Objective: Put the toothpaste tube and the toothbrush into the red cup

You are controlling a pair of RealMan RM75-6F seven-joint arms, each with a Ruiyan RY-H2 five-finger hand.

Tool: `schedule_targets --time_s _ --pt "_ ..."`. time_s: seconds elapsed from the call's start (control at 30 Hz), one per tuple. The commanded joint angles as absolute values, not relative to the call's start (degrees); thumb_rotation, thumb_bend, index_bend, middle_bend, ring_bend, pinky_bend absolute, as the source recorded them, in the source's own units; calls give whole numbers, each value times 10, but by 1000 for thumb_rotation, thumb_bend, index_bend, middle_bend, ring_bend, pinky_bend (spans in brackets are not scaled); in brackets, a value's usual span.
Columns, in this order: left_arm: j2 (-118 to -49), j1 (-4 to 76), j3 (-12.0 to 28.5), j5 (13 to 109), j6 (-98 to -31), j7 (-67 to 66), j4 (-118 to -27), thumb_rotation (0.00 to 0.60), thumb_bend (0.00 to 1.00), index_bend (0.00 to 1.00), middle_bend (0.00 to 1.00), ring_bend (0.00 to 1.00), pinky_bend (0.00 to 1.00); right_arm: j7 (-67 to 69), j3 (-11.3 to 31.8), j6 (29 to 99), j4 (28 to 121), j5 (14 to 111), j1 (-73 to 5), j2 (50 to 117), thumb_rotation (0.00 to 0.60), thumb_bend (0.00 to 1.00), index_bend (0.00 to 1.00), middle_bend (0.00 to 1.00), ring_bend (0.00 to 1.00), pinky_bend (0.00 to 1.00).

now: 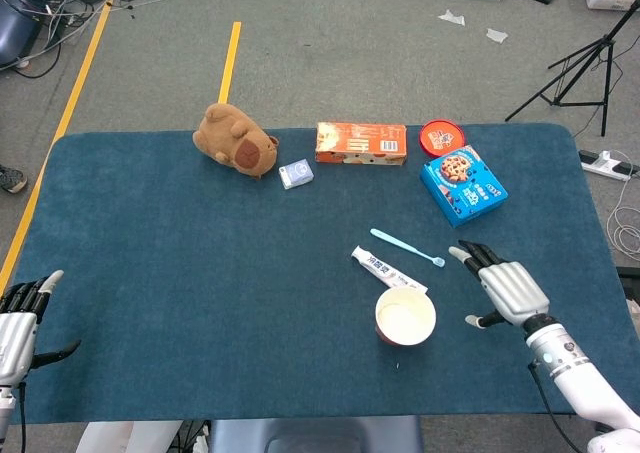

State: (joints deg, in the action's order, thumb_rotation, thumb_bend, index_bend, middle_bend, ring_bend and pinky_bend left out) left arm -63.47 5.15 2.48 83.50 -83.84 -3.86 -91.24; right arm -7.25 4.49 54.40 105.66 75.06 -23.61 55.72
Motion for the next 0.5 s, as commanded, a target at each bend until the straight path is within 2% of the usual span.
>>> schedule_targets --time_s 0.03,0.23,0.5 --pt "-635 52 25 835 -837 -40 -912 600 0 28 166 156 135 -25 26 530 1073 749 -222 545 600 0 1 0 0 326" --pt "-637 53 23 836 -835 -43 -913 600 0 29 166 155 136 69 0 519 1059 774 -202 563 600 0 0 0 0 243" --pt "-637 54 23 837 -833 -40 -913 600 0 30 166 155 136 118 -18 503 1010 796 -201 606 600 0 0 0 0 226"
